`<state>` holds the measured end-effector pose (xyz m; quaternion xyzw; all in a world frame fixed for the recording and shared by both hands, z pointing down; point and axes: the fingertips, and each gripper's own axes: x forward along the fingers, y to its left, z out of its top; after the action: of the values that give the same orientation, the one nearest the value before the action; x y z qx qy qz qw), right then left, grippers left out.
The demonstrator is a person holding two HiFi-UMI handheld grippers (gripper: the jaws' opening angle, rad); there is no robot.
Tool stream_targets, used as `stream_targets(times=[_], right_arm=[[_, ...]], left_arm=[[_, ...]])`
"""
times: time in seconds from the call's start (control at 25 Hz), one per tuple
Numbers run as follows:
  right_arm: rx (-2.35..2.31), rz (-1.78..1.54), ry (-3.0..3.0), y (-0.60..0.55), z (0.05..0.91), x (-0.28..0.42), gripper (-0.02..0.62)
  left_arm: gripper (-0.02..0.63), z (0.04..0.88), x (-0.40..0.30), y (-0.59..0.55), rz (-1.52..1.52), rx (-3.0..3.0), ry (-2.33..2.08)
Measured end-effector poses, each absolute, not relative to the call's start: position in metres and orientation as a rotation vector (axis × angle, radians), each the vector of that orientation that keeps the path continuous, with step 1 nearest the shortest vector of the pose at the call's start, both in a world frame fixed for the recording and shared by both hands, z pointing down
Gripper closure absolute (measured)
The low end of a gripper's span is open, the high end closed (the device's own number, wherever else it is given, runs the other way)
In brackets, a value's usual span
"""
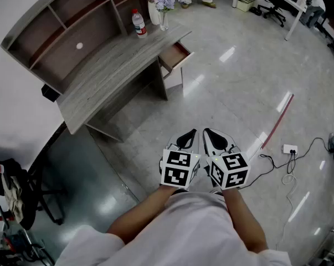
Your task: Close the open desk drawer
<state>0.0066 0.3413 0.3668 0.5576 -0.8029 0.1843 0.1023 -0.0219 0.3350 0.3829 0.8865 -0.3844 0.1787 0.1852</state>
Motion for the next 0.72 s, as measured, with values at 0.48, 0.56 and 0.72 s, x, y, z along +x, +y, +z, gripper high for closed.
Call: stream_targets(times=[0.48, 0.56, 0.72], right_arm=[[1.655, 0.548, -2.364, 0.336, 0.369, -0.025, 0.594], [1.656, 0.545, -2.366, 0.334, 0.367, -0.025, 0.594], [1.654, 0.553, -2.375, 0.329, 0.369, -0.027, 0.594]], left_arm=[[0.601, 0.38, -0.054, 0.328, 0.464, 2.497, -1.089], [0.601, 0.378, -0.054, 0.327, 0.458, 2.498, -1.091], [0.601, 0.378, -0.054, 0.323, 0.457, 2.497, -1.098]])
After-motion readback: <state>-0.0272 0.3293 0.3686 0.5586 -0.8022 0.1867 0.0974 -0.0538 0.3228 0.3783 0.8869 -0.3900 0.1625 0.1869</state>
